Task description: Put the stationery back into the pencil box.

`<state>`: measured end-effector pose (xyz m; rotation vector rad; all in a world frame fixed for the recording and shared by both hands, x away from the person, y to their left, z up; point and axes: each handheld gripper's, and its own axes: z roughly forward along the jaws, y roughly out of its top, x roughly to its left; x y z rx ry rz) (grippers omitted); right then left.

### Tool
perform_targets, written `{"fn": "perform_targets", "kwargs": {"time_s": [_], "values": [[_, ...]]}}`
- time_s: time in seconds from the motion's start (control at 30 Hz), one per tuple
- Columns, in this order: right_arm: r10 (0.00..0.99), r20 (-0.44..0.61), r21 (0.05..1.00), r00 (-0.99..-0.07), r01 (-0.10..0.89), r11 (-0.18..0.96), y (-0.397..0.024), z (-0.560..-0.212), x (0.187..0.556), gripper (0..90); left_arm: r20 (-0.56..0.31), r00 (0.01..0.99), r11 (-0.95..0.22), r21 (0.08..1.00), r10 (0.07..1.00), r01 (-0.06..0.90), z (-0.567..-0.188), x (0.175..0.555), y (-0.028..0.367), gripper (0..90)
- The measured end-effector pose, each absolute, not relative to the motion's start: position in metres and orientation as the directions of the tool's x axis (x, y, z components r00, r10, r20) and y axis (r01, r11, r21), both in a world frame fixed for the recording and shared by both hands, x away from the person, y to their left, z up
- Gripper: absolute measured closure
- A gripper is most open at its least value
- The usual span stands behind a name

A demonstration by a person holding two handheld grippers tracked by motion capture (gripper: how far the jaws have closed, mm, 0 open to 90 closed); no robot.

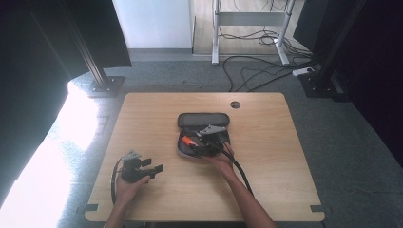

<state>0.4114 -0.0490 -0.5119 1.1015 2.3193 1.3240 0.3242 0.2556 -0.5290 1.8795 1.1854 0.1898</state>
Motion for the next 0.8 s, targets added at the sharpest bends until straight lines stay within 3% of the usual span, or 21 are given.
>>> {"fn": "perform_targets", "kwargs": {"time_s": [0.8], "values": [[0.726,0.127,0.867,-0.676,0.431,0.249,-0.095,-0.494,0.372,41.2,-0.296,0.540,-0.167,0.741,0.788,0.650,-0.530,0.322,0.253,28.6]]}}
